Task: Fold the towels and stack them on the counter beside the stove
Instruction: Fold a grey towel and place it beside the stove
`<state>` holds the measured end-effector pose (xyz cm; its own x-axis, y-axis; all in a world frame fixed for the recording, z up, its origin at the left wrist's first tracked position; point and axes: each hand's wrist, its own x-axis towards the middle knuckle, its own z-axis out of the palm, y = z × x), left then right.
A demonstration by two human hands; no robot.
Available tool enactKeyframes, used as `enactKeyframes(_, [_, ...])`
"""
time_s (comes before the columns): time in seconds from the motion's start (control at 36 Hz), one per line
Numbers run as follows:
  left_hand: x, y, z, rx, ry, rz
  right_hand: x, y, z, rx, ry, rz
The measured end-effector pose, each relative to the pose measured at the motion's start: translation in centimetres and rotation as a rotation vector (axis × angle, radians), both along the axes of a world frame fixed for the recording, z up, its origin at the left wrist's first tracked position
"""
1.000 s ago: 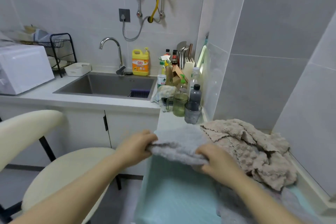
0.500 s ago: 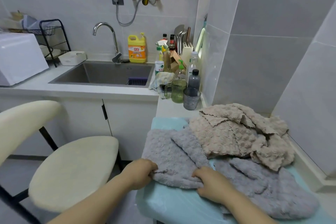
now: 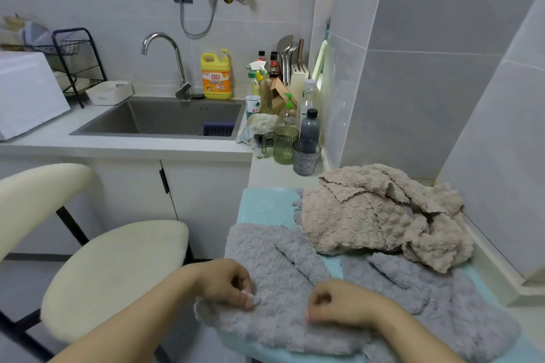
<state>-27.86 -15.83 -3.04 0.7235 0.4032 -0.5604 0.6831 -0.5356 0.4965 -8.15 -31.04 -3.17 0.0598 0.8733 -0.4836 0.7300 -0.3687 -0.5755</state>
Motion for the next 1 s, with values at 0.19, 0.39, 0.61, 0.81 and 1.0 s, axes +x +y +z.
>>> enactKeyframes(0.19, [1.1,0.8,-0.7,0.286,-0.236,0.180,1.1,1.8,-1.4,0.320,0.010,-0.627])
enactKeyframes(0.39, [3.3,0.0,-1.7,0.322,-0.127,0.126,-0.1,3.6,-2.4,0.185,0.046,-0.629])
enactKeyframes(0.61, [4.1,0.0,-2.7,0.397,-0.013,0.077,0.2,3.2,-0.5,0.636,-0.159,-0.598])
enactKeyframes(0.81, [4.2,0.8,-3.1,0.356,-0.025,0.080,3.0,1.9,-1.5,0.328,-0.286,-0.757])
enactKeyframes(1.0, [3.7,0.2,-3.4,0.409,-0.053,0.058,1.5,0.0,-1.6,0.495,-0.270,-0.609])
